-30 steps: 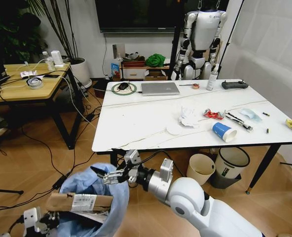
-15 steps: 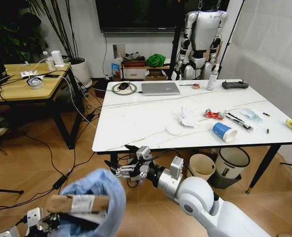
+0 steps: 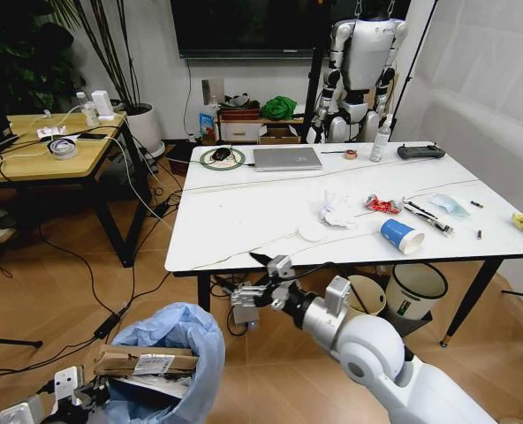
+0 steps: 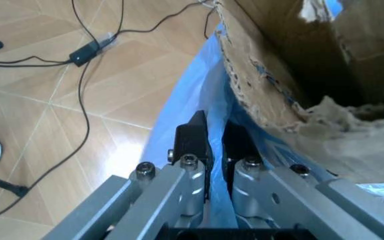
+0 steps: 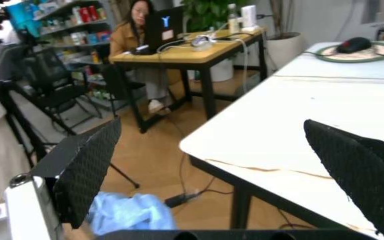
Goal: Pick up the trash bin and place the trash from the table into it.
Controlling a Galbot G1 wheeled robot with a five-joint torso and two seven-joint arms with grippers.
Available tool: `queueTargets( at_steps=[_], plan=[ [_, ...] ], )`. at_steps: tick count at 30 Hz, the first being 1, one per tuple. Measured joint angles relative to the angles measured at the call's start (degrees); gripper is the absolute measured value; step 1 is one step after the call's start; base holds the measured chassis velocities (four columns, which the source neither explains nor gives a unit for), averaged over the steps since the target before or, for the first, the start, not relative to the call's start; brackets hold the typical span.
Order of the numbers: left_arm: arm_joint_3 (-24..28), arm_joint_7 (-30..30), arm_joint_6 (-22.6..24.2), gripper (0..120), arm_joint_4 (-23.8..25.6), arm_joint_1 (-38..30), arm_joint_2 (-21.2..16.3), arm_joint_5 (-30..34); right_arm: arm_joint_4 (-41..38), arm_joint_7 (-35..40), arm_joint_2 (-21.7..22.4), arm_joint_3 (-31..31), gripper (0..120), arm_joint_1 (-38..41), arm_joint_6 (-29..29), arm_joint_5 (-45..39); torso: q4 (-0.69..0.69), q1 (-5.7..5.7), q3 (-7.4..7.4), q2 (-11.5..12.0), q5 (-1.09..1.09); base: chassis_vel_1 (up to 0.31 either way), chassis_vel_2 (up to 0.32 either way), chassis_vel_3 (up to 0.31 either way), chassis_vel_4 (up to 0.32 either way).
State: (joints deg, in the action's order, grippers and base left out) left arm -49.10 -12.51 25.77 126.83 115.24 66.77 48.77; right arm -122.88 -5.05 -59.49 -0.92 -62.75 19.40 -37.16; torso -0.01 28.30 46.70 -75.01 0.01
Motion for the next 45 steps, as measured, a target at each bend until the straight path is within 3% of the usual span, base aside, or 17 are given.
queueTargets(
  at_steps=[9, 17, 24, 34, 45],
  plan=[
    [0.9, 1.0, -1.2, 0, 0.1, -2.5, -0.3, 0.8, 0.6, 2.7, 0.0, -3.5, 100, -5.8, 1.2, 5.6, -0.01, 0.00, 0.00, 0.0, -0.01, 0.000, 0.000, 0.000, 0.000],
    [1.0, 4.5, -3.1, 0, 0.5, -3.5, -0.8, -0.3, 5.0, 9.7, -2.6, -9.0, 100, -4.7, 4.2, 6.4, 0.01, 0.00, 0.00, 0.0, -0.01, 0.000, 0.000, 0.000, 0.000],
    [1.7, 5.7, -3.8, 0, -0.7, -3.8, -0.8, -1.8, 11.9, 9.1, -3.3, -14.2, 100, -0.7, 3.0, 7.2, -0.02, 0.00, 0.00, 0.0, 0.00, 0.000, 0.000, 0.000, 0.000],
    [1.7, 6.4, -4.3, 0, -1.3, -3.7, -0.3, -3.1, 22.5, 5.5, -1.9, -9.2, 100, 12.7, 6.2, 7.3, 0.01, 0.01, 0.01, 0.0, -0.01, 0.000, 0.000, 0.000, 0.000],
    [1.7, 5.9, -4.1, 0, -0.7, -4.2, 0.1, -3.3, 31.0, 1.0, -4.4, -2.8, 100, 18.6, 5.6, 10.0, 0.00, 0.00, 0.00, 0.0, -0.01, 0.000, 0.000, 0.000, 0.000]
  ],
)
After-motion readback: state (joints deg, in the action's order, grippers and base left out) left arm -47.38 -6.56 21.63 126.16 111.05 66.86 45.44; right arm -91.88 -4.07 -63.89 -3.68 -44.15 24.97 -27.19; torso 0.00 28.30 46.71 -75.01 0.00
